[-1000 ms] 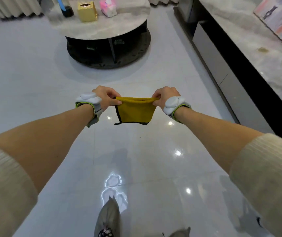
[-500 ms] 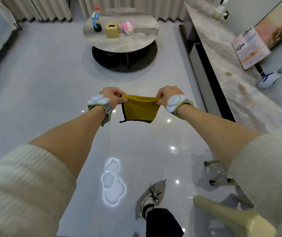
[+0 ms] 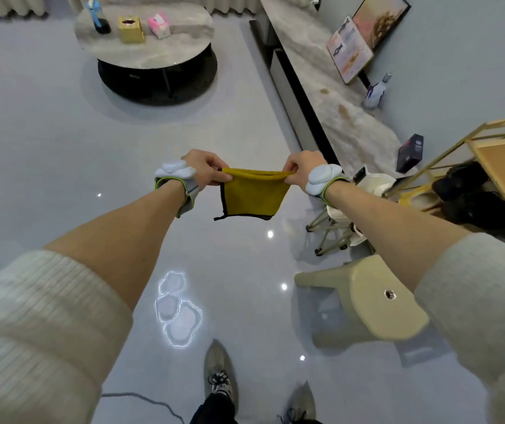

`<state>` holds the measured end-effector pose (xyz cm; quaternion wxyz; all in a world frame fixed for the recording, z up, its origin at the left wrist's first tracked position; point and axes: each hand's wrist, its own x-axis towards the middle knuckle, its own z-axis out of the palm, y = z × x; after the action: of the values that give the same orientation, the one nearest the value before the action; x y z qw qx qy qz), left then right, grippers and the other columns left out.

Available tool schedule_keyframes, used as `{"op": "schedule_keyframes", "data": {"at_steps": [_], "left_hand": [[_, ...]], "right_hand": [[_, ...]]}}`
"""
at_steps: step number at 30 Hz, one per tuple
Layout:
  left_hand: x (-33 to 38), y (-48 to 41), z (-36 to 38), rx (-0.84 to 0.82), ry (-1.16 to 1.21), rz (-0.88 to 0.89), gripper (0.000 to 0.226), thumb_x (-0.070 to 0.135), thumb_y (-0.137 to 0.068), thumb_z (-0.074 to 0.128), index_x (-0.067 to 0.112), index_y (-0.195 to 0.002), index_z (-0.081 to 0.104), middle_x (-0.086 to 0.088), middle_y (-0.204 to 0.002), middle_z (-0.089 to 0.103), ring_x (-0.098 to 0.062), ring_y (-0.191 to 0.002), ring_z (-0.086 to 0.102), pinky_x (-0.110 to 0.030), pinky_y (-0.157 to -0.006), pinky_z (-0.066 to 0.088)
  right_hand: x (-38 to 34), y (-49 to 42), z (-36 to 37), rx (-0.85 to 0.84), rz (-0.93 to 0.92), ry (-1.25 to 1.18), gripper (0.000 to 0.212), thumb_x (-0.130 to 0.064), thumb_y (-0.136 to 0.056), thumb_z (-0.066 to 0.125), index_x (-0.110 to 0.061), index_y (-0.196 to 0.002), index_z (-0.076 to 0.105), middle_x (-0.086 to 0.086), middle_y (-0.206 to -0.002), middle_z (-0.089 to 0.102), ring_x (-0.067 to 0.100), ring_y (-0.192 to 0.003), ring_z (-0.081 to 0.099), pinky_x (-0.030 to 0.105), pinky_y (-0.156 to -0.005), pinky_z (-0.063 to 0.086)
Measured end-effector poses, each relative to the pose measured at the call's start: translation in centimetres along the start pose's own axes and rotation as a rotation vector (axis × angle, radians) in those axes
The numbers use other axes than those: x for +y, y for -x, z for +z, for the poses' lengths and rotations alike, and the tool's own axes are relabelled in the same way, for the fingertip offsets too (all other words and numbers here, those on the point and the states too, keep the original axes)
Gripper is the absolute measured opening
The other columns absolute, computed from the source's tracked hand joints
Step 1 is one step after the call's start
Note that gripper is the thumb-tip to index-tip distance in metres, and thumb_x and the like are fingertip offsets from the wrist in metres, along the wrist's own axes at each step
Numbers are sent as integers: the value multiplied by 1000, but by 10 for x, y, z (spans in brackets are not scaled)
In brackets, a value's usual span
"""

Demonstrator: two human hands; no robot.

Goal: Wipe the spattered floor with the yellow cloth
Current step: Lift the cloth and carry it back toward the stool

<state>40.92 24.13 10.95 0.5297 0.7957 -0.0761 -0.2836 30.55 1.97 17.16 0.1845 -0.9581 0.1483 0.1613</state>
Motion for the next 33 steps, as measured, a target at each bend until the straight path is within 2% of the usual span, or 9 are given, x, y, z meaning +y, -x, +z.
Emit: {"op": "schedule_keyframes", "data": {"at_steps": [3,6,13,15,17,21,25,30,33], "left_hand": [[7,34,70,-81,-16,3,18,2,-67,86,13,-72,73,-2,-66,62,-11,-61,67,-18,-62,56],[23,69,150,-149,-28,18,16,1,-69,84,11,-73,72,-7,-71,65,-13,-64,68,-18,-62,56],[42,140,305,-165,-11,19,17,-6,-75,77,6,-74,65,-7,-70,64,-10,-59,65,-16,-55,55],[38,160,353,-151,-10,37,18,-5,-76,76,8,-73,64,-7,-71,64,-11,-61,65,-19,-58,57],[29,171,395,-129,-35,33,18,-1,-76,78,10,-72,64,-7,-73,64,-15,-67,64,-24,-67,59],[-5,187,461,-123,-65,-59,17,6,-74,82,13,-76,66,-6,-77,66,-18,-74,65,-27,-74,58],[-31,197,519,-226,-21,-185,18,2,-74,81,11,-73,65,-7,-73,65,-24,-77,67,-39,-82,59],[-46,180,562,-329,64,-290,19,-4,-79,75,8,-71,62,-5,-65,64,-19,-65,66,-30,-66,61],[-78,134,595,-324,55,-336,18,-3,-82,72,8,-72,62,-9,-70,63,-20,-67,63,-30,-71,60]], "right_hand": [[59,60,-1,7,27,16,21,-10,-88,60,-8,-107,69,12,-112,68,30,-105,62,32,-89,49],[128,120,-4,1,54,58,22,-12,-89,60,-9,-110,68,12,-115,67,31,-107,60,37,-93,49],[255,221,-5,81,114,65,21,-7,-89,58,-8,-106,69,15,-113,67,33,-106,60,31,-80,45],[296,246,0,89,122,36,17,-6,-89,56,-9,-101,68,15,-114,66,33,-106,59,31,-81,47],[333,263,9,86,125,21,20,-5,-90,55,-8,-105,68,14,-115,66,33,-106,60,34,-85,49],[393,282,37,14,107,21,23,-5,-92,54,-8,-111,66,13,-116,65,33,-108,59,35,-88,47],[455,291,67,-120,126,0,20,-6,-91,57,-7,-110,64,15,-114,64,33,-108,57,38,-90,47],[508,270,95,-216,159,-9,24,-8,-92,59,-7,-115,61,15,-123,59,33,-114,54,37,-97,44],[545,219,129,-248,174,-18,25,-6,-93,57,-6,-118,59,17,-125,57,34,-116,53,35,-94,41]]}}
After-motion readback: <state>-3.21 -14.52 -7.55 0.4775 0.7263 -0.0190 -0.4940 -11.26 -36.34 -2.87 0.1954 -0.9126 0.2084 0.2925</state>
